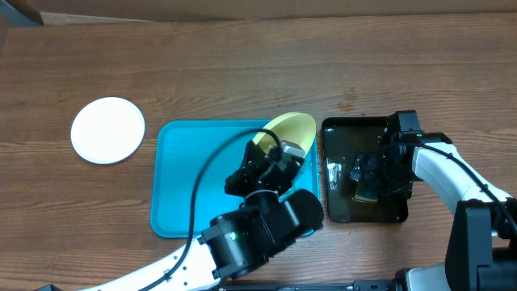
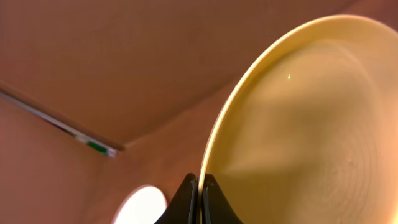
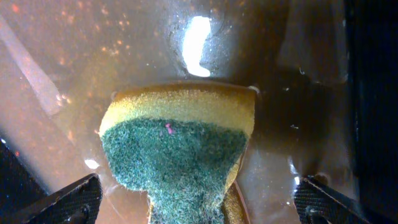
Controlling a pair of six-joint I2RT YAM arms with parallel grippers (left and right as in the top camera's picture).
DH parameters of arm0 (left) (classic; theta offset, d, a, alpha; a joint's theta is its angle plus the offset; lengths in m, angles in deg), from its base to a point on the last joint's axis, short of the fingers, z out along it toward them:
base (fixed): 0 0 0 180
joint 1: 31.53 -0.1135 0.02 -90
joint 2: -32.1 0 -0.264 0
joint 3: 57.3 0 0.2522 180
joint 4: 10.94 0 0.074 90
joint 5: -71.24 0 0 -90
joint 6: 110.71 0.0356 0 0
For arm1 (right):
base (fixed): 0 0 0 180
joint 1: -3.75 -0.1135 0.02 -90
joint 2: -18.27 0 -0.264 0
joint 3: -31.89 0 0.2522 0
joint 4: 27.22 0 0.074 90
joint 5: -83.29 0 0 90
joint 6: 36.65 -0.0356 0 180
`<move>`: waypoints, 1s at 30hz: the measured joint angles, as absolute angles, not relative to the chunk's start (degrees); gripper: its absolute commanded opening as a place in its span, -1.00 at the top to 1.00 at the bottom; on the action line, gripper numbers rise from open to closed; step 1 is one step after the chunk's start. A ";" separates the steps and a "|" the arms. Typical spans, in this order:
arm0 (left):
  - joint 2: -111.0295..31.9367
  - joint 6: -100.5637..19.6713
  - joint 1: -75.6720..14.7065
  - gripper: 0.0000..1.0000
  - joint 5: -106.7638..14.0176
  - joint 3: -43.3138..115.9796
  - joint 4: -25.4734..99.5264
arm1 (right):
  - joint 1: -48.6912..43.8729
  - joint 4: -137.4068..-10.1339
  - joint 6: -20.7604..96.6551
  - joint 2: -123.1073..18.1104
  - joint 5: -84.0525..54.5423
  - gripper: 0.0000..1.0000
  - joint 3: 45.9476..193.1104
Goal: Clean dirty plates on tray and stack at the side
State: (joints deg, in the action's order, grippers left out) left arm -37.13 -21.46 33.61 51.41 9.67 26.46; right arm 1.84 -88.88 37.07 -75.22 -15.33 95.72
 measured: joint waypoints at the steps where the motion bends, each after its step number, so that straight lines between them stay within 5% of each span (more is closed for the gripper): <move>1: -37.28 -19.52 34.16 0.92 53.14 9.71 24.60 | 1.84 -88.86 37.09 -75.20 -15.31 -1.00 95.72; 13: -43.95 4.39 35.54 0.92 65.25 9.97 5.83 | 1.84 -88.84 37.07 -75.20 -15.29 -1.00 95.72; 23: -43.95 -0.22 34.75 0.84 64.57 9.97 3.38 | 1.84 -88.84 37.05 -75.20 -15.31 -1.00 95.72; 30: -43.95 -11.15 28.35 0.82 51.07 10.06 11.22 | 1.84 -88.80 37.03 -75.20 -15.33 -1.00 95.72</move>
